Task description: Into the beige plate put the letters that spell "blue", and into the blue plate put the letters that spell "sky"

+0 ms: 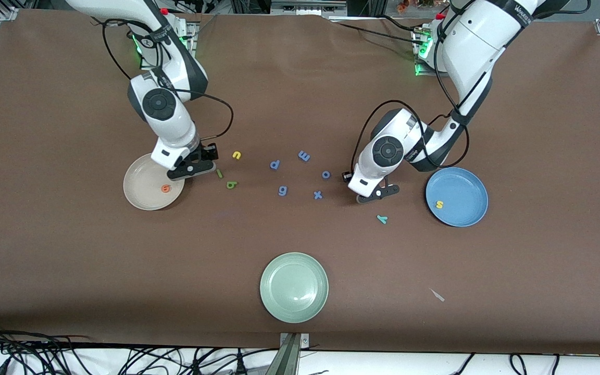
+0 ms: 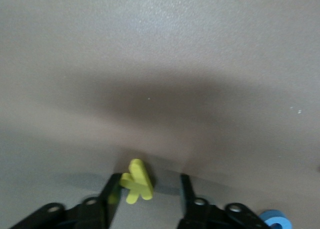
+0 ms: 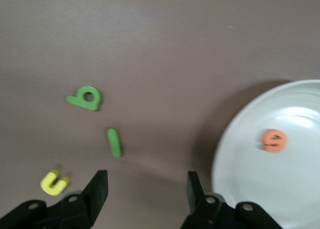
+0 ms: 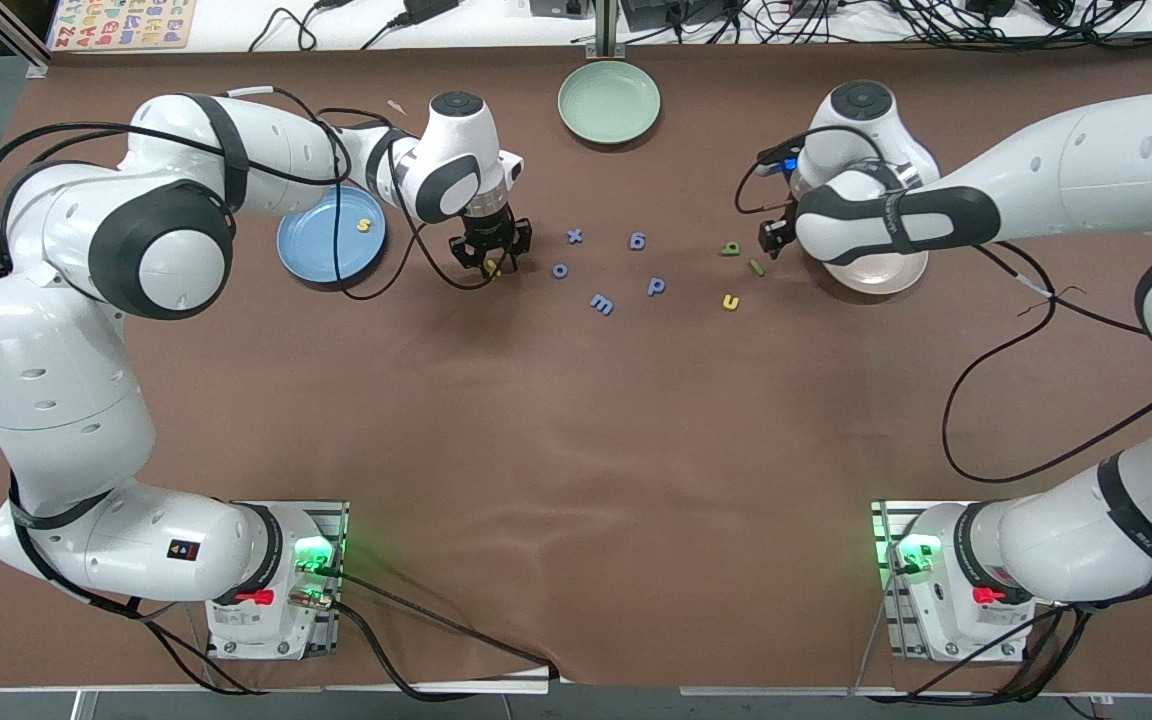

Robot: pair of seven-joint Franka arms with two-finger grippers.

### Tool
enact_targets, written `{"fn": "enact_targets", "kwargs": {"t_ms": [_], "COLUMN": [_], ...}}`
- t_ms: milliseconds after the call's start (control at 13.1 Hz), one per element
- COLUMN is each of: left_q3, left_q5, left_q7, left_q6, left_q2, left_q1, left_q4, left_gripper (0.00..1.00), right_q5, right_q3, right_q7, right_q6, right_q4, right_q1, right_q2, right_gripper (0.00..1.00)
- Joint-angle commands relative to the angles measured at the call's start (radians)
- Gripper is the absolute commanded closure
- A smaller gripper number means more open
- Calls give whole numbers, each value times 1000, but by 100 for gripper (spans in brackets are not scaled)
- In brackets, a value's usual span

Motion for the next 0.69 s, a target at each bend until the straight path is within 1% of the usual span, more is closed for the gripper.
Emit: {"fn": "enact_targets", "kwargs": {"t_ms": [0, 76, 229, 305, 382, 534, 611], "left_q3": [0, 1, 1, 3, 12, 9, 11], "left_q5": [5, 5, 5, 5, 24, 91, 100], "left_q7": [-30, -31, -29, -21, -11, 40, 75], "left_q6": [4, -1, -22, -56, -109, -255, -302], "left_q2": [-12, -18, -43, -55, -70, -83, -84], "left_q1": [7, 7, 10, 11, 16, 36, 45], "left_q4": [-15, -13, -6, 2, 26, 91, 117], "left_gripper": [97, 99, 100, 100, 100, 100, 100], "right_q5": [-4, -4, -5, -7, -8, -13, -13], "right_q3": [-3, -4, -4, -4, -4, -4, -4], "right_q7": [20, 20, 20, 20, 18, 17, 17], "right_q6": [58, 78, 118, 141, 167, 236, 243], "right_q4": [-5, -9, -23, -32, -40, -57, -57], "right_q1": [26, 31, 33, 33, 33, 33, 33], "right_q2": [31, 40, 56, 59, 72, 99, 100], "right_gripper": [28, 28, 28, 29, 31, 35, 37]}}
